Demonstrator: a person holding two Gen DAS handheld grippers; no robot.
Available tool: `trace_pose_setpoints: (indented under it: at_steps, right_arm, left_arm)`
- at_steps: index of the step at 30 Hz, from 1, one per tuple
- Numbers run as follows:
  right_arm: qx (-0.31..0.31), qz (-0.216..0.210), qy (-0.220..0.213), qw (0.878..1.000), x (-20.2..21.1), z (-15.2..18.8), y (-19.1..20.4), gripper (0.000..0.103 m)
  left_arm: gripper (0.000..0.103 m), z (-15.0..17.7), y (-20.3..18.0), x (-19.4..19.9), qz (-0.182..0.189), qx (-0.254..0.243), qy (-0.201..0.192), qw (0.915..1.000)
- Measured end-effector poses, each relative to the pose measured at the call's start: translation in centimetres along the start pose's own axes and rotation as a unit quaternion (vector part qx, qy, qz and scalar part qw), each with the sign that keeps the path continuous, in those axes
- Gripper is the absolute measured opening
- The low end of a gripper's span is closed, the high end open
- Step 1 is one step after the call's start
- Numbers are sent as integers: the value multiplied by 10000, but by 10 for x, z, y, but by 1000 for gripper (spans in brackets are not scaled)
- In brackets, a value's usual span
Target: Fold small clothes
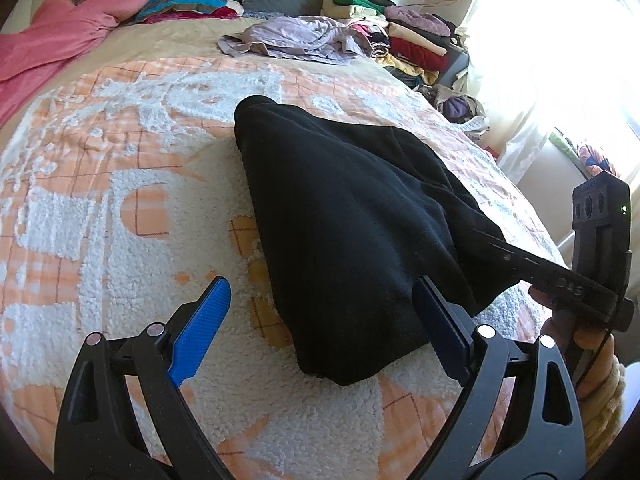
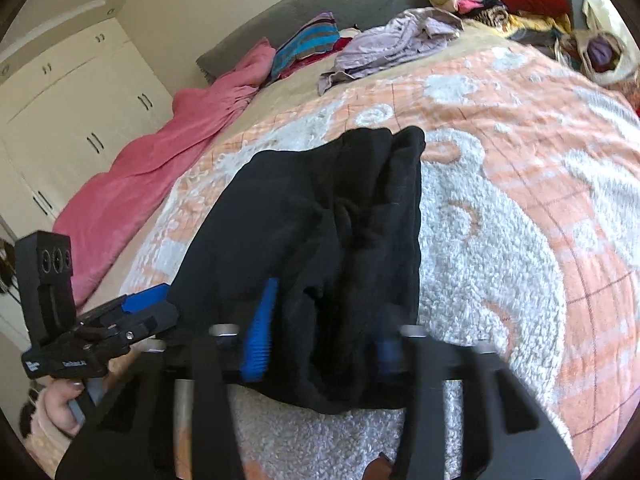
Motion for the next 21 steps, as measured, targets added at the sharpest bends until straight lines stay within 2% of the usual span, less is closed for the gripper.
trace_pose_setpoints:
  at_steps: [2, 4, 6, 13, 16, 17, 19, 21]
  right_arm:
    - [177, 78, -40, 9998, 3, -2, 6, 22]
    - [289, 87, -109, 9995, 8, -5, 11, 22]
    - [319, 54, -172, 9993, 13, -8, 13, 21]
    - [175, 332, 12, 9993, -1, 5, -3, 22]
    - [128, 436, -54, 9990, 0, 9, -5, 31]
    - [120, 532, -76, 9985, 0, 10, -5, 39]
    - [109, 570, -107, 9983, 1, 10, -4, 40]
    - [102, 614, -116, 9980, 2, 10, -3, 46]
  left_arm:
    - [80, 0, 0, 1, 10, 26, -33, 10000]
    - [57, -1, 1, 4, 82, 75, -63, 9999]
    - [52, 0, 0, 2, 211, 104, -17, 9997]
    - [52, 5, -6, -5, 160, -27, 132, 9998]
    - [52, 6, -5, -6, 159, -44, 143, 9998]
    - [53, 5, -4, -6, 160, -42, 144, 9998]
    - [54, 5, -4, -7, 166, -40, 165, 9997]
    - [55, 6, -4, -7, 168, -42, 173, 9997]
Point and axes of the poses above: each gripper's, at about its wrist camera, not at the fingertips, and x roughly against the way its jaws point, y to its left, z to its underside, the point moved 2 cm from there along -x, roughly the way its jaws point, and after that the axes turned 5 degrees about -z, right-handed, at the moved point
